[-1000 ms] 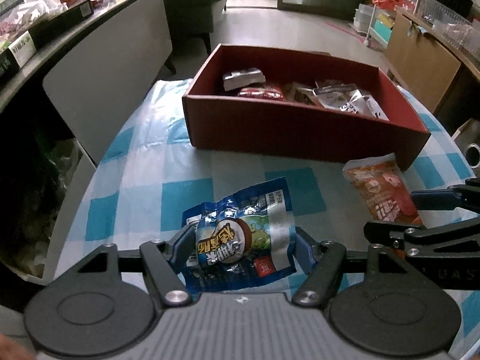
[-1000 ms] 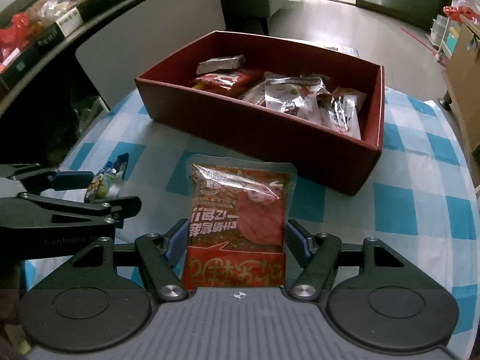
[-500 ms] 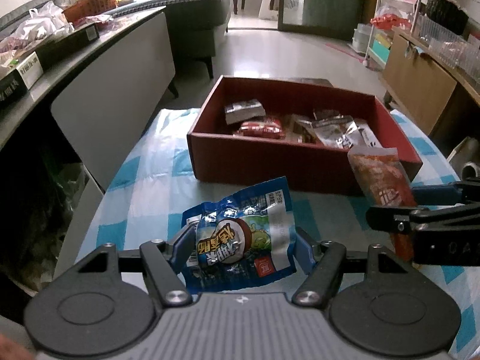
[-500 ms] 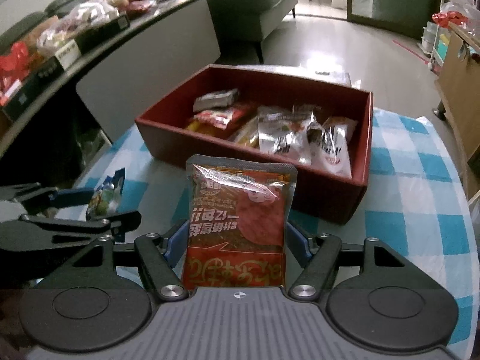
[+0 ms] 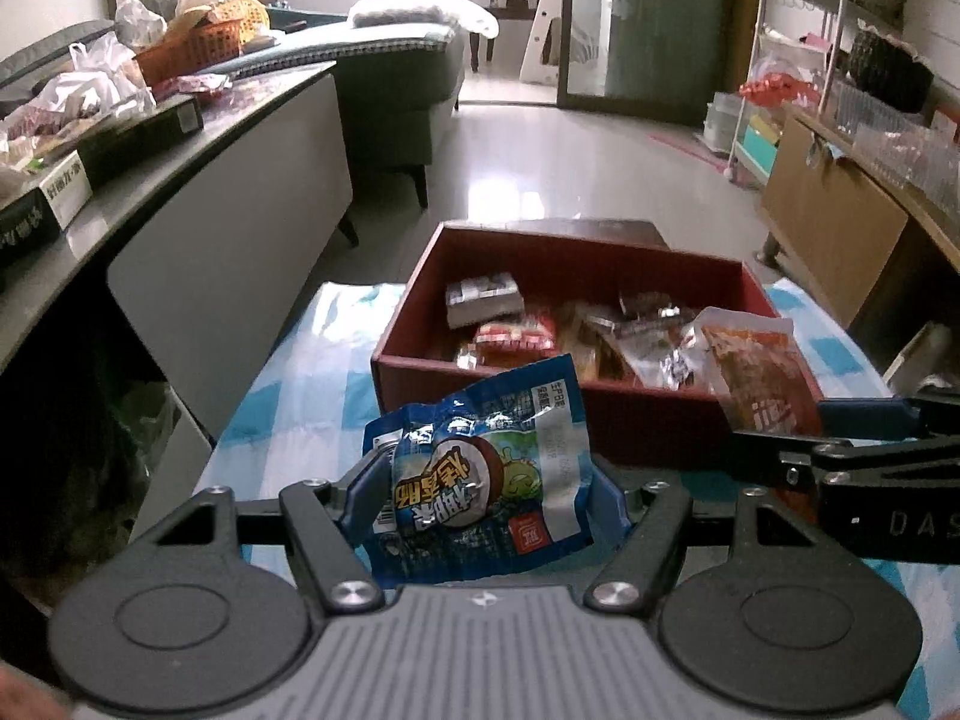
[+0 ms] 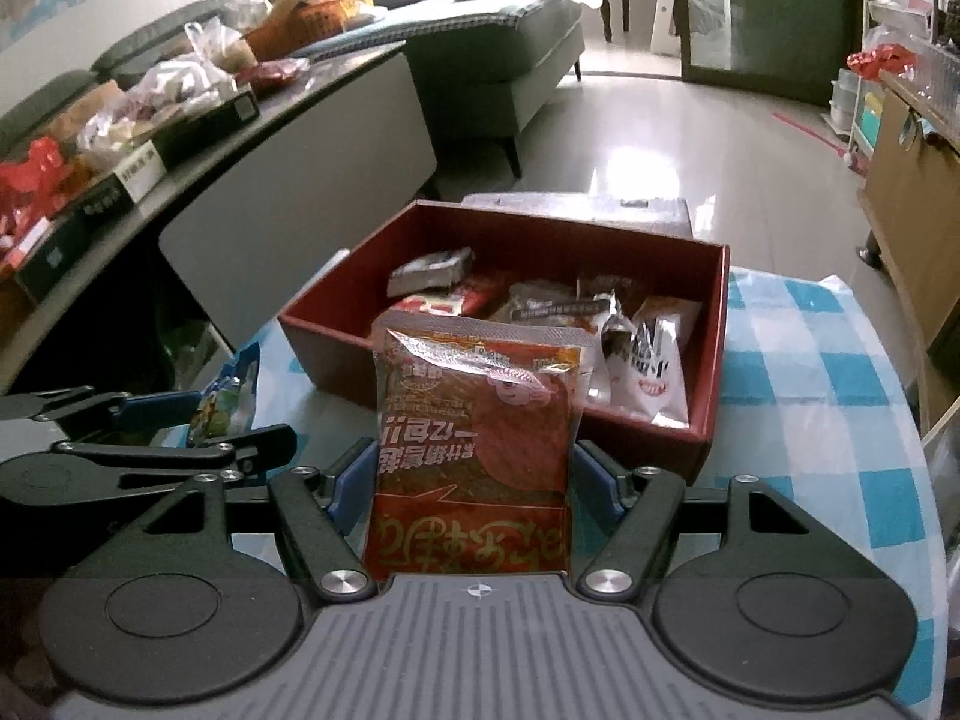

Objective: Organize snacks
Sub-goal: 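Lift both held bags and carry them over the red box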

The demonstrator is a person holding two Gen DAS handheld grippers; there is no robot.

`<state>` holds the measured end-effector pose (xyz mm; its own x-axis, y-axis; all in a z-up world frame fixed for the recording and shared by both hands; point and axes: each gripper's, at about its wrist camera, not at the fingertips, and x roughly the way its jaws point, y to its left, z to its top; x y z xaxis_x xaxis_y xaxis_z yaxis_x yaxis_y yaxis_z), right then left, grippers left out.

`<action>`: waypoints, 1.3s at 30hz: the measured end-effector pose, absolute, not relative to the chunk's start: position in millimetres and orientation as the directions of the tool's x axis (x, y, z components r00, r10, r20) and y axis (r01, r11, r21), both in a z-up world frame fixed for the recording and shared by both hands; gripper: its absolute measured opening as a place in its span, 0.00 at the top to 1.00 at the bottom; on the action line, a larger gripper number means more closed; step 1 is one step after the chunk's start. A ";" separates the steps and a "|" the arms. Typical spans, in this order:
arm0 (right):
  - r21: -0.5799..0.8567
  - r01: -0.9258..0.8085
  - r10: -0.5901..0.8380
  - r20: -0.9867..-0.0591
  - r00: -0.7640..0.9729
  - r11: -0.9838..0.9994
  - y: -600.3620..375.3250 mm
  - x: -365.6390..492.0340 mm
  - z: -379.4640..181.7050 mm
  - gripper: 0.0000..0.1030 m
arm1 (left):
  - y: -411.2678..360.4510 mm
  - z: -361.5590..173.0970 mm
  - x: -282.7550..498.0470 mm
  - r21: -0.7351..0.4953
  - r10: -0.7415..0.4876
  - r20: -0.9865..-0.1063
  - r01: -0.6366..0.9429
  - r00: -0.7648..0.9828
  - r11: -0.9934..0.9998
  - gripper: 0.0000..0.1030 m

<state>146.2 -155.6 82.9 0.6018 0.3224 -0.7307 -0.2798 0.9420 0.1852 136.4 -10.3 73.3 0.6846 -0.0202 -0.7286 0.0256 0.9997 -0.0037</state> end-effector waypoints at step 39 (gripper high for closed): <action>0.220 -0.141 0.258 -0.712 0.653 0.965 -186.9 248.3 66.5 0.26 | -42.6 63.8 259.3 0.043 0.029 -0.700 0.002 0.714 0.999 0.38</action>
<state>248.3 -186.9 66.5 0.6527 0.2582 -0.7123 -0.1413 0.9651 0.2204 259.3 -42.6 63.8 0.7139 0.0292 -0.6996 0.0017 0.9991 0.0433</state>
